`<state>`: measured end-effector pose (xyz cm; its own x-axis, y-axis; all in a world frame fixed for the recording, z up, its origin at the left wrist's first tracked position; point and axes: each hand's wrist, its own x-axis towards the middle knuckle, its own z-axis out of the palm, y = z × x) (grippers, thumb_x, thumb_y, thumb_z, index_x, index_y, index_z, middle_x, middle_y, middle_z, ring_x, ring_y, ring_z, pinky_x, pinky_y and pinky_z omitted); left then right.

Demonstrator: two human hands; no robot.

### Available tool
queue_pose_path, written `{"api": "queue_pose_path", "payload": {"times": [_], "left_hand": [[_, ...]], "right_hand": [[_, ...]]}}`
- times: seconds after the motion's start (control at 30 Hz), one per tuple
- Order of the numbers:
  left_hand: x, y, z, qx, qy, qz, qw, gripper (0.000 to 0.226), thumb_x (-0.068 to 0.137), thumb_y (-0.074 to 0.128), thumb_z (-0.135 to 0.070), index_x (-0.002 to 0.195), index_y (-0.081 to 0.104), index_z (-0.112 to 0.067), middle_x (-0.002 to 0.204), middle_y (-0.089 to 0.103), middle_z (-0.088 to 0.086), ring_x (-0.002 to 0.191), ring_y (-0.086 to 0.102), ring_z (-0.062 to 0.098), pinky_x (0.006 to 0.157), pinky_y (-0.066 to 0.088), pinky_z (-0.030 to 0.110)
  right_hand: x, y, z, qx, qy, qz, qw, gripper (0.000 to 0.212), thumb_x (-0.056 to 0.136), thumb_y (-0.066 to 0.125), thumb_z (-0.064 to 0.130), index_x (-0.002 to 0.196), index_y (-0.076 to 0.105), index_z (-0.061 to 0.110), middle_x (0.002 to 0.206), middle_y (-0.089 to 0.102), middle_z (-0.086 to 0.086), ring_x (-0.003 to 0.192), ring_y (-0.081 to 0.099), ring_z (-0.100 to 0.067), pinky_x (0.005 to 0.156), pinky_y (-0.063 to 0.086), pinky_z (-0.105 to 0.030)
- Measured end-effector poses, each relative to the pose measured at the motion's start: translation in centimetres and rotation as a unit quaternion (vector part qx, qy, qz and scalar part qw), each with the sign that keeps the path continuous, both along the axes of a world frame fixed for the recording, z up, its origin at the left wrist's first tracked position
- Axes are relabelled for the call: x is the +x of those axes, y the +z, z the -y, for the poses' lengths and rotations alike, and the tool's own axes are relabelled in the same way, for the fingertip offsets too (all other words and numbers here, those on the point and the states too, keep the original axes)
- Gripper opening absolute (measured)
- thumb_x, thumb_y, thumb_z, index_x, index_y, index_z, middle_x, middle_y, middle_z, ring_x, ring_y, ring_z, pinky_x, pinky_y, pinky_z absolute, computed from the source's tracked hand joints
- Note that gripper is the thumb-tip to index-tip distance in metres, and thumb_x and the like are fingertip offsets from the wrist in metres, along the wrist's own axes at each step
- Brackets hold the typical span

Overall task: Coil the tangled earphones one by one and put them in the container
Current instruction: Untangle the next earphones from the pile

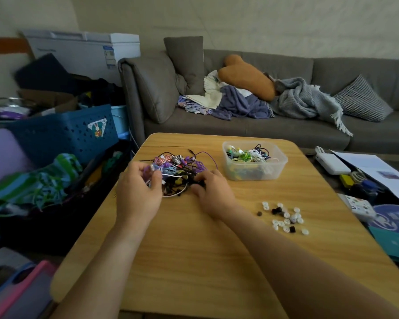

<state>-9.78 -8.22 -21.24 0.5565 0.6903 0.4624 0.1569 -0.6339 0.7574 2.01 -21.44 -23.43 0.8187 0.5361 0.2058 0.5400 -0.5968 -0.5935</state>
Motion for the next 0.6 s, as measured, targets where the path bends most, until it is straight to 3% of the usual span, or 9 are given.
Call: {"api": "queue_pose_path", "payload": {"times": [0.07,0.2,0.3,0.37,0.43,0.53,0.6], "left_hand": [[0.0,-0.1,-0.4,0.027,0.023,0.009,0.999,0.014,0.091,0.062,-0.029,0.093,0.049,-0.022,0.091,0.061,0.005,0.087,0.057,0.026,0.068,0.044,0.036],[0.0,-0.3,-0.8,0.052,0.036,0.007,0.998,0.015,0.091,0.061,-0.03,0.095,0.05,-0.02,0.094,0.062,0.01,0.088,0.056,0.03,0.072,0.046,0.041],[-0.1,-0.1,-0.6,0.052,0.034,-0.014,0.998,0.017,0.09,0.061,-0.03,0.1,0.051,-0.019,0.095,0.061,0.01,0.091,0.055,0.031,0.076,0.048,0.044],[-0.2,0.1,-0.2,0.065,0.028,-0.043,0.997,0.017,0.09,0.063,-0.024,0.102,0.055,-0.016,0.086,0.057,0.001,0.088,0.053,0.024,0.077,0.05,0.044],[-0.3,0.4,0.5,0.07,0.017,-0.081,0.994,0.022,0.087,0.065,-0.016,0.108,0.059,-0.013,0.086,0.056,-0.004,0.091,0.052,0.021,0.08,0.051,0.043],[-0.1,0.4,1.5,0.095,-0.016,-0.123,0.988,0.042,0.081,0.065,-0.013,0.122,0.058,-0.014,0.114,0.062,0.003,0.113,0.049,0.027,0.093,0.045,0.044],[0.2,0.3,2.3,0.121,-0.073,-0.106,0.984,0.047,0.079,0.065,-0.017,0.125,0.057,-0.014,0.122,0.059,0.004,0.118,0.046,0.027,0.098,0.041,0.045]], "right_hand": [[0.4,0.4,0.2,0.065,-0.027,-0.017,0.997,0.017,0.099,0.055,0.022,0.104,0.066,0.009,0.103,0.065,-0.01,0.098,0.061,-0.027,0.077,0.042,-0.03],[0.7,2.1,1.6,0.23,-0.062,-0.112,0.965,0.024,0.106,0.038,0.03,0.101,0.055,0.012,0.098,0.07,-0.006,0.087,0.069,-0.02,0.076,0.057,-0.044],[0.3,4.3,2.7,0.381,-0.02,-0.173,0.908,0.026,0.109,0.03,0.023,0.098,0.049,0.008,0.097,0.07,-0.012,0.073,0.07,-0.022,0.059,0.056,-0.034],[-0.1,6.0,3.4,0.465,-0.006,-0.212,0.86,0.027,0.109,0.028,0.022,0.097,0.047,0.009,0.089,0.071,-0.014,0.067,0.07,-0.023,0.056,0.056,-0.032],[-0.6,7.7,4.1,0.511,-0.004,-0.253,0.821,0.027,0.109,0.028,0.024,0.097,0.047,0.01,0.081,0.073,-0.011,0.065,0.07,-0.025,0.057,0.058,-0.033],[-1.6,9.7,5.2,0.534,0.003,-0.311,0.786,0.026,0.109,0.032,0.026,0.095,0.049,0.012,0.072,0.071,-0.009,0.063,0.068,-0.026,0.053,0.055,-0.033],[-2.4,10.5,5.6,0.54,0.01,-0.328,0.775,0.026,0.108,0.034,0.028,0.096,0.051,0.012,0.068,0.067,-0.008,0.062,0.067,-0.025,0.052,0.053,-0.031]]}}
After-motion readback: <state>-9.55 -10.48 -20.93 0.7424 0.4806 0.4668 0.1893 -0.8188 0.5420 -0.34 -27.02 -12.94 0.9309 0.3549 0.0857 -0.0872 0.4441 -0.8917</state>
